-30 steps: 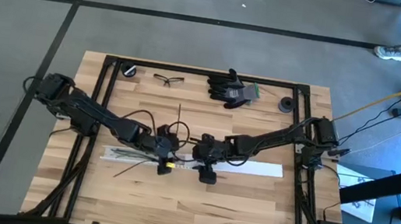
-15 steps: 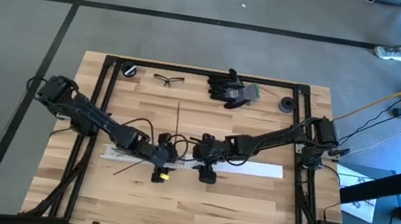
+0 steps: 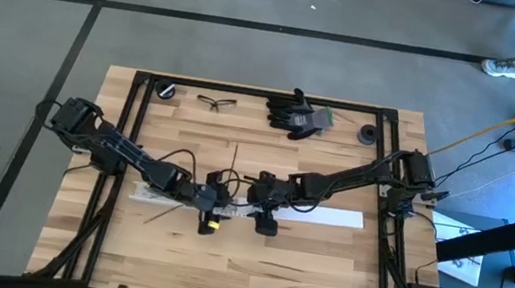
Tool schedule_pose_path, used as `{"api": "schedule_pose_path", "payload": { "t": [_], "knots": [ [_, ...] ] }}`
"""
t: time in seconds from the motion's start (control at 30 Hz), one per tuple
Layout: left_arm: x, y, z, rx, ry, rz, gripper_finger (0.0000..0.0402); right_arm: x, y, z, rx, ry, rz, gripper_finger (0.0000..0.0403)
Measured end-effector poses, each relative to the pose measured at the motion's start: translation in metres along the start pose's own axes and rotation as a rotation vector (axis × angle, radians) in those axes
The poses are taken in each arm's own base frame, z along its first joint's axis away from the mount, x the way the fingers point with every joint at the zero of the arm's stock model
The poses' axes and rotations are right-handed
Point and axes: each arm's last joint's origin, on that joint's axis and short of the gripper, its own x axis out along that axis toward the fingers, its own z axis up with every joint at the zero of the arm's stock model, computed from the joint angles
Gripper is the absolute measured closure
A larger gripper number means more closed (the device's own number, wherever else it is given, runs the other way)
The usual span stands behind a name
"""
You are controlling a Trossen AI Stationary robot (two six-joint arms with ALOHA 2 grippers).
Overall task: Ziptie cables
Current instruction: Close the white cable duct
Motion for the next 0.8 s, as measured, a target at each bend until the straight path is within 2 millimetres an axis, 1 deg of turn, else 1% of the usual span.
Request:
{"api": "schedule_pose_path", "payload": {
  "t": [0.13, 0.33, 0.43, 0.53, 0.67, 0.8],
  "knots": [
    [0.002, 0.008, 0.001, 0.005, 0.011, 0.021, 0.0151, 0.0, 0.0, 0.0, -0.011, 0.002, 0.001, 0.0178],
    [0.002, 0.011, 0.005, 0.025, 0.037, 0.027, 0.0113, 0.0, 0.0, 0.0, -0.016, 0.004, 0.003, 0.0178],
    [0.001, 0.01, 0.0, 0.032, 0.088, 0.032, 0.01, 0.0, 0.0, 0.0, -0.018, 0.005, 0.014, 0.0178],
    [0.001, 0.009, -0.005, 0.031, 0.099, 0.032, 0.0096, 0.0, 0.001, 0.0, -0.019, 0.006, 0.018, 0.0178],
    [0.004, 0.013, -0.01, 0.008, 0.025, 0.019, 0.0096, 0.0, 0.001, 0.0, -0.023, 0.006, 0.018, 0.0178],
    [0.01, 0.016, -0.022, -0.014, 0.039, 0.027, 0.0101, 0.0, 0.001, 0.0, -0.023, 0.005, 0.018, 0.0178]
  ]
}}
